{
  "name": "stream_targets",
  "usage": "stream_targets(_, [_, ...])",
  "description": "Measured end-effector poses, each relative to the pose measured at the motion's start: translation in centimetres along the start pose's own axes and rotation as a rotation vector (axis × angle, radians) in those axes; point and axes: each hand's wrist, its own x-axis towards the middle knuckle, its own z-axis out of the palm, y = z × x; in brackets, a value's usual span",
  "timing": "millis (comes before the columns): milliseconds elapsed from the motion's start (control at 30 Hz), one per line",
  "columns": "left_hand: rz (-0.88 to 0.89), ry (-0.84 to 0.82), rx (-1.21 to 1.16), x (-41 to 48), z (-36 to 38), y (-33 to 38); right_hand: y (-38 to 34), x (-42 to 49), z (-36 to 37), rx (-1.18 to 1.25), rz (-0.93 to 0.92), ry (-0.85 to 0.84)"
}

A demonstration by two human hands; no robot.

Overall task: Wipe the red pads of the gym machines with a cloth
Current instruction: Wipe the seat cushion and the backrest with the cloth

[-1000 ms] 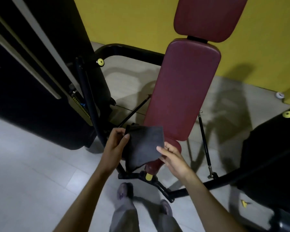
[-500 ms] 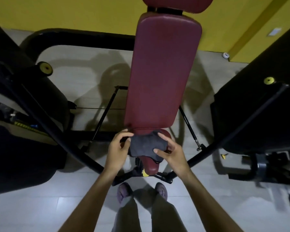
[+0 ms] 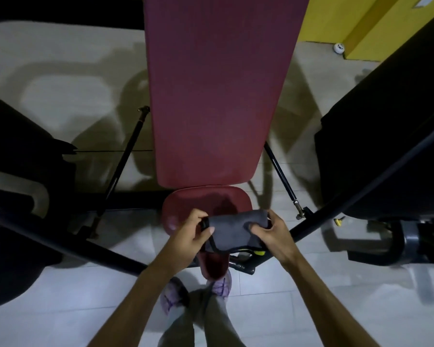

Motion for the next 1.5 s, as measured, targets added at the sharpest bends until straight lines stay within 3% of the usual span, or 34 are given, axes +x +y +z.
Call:
stream_targets(200, [-0.140, 0.135, -0.367, 4.0, 5.2, -2.9, 4.8, 2.4, 2.2, 1.048, 0.268, -0.137])
stream_targets(300, [-0.190, 0.125, -0.486, 5.0, 7.2, -3.9, 7.2, 3.2, 3.7, 1.128, 0.255, -0.154])
stream_targets(400, [-0.165, 0.088, -0.439, 5.7, 8.2, -4.0, 8.8, 4.4, 5.1, 1.032, 0.270, -0.100])
stream_targets(467, [-0.191, 0.083, -0.330, 5.9, 8.1, -4.1, 8.5, 5.7, 4.8, 0.938, 0.206, 0.068])
stream_targets(533, [-0.177, 0.159, -0.102, 5.9, 6.9, -4.8, 7.2, 7.5, 3.4, 0.673, -0.012, 0.326])
stream_targets(600, [-0.098, 0.281, 0.159, 5.6, 5.2, -6.1, 6.2, 9.4, 2.0, 0.229, -0.281, 0.428])
stream_targets(700, [-0.083, 0.381, 0.446, 5.0, 3.3, -9.0, 6.6, 12.0, 2.3, -0.437, -0.544, 0.379])
stream_targets(833, [-0.153, 0.394, 0.591, 3.8, 2.7, -11.4, 10.5, 11.2, 6.0, -0.895, -0.612, 0.021])
stream_targets(1000, [-0.212, 0.390, 0.504, 2.7, 3.6, -12.5, 11.9, 12.2, 5.3, -0.924, -0.704, -0.044])
stream_targets(1133, [-0.196, 0.405, 0.521, 2.5, 4.0, -13.1, 8.7, 19.5, 4.7, -0.965, -0.538, 0.153])
stream_targets(1233, [-0.210, 0.404, 0.508, 2.8, 3.9, -13.3, 7.1, 21.0, 5.6, -0.941, -0.397, 0.181])
stream_targets(1300, [-0.217, 0.399, 0.501, 2.8, 3.8, -13.3, 7.6, 18.5, 6.2, -0.957, -0.402, 0.181])
stream_targets(1500, [-0.248, 0.369, 0.473, 2.6, 3.6, -13.0, 11.0, 9.2, 8.1, -0.981, -0.624, -0.129])
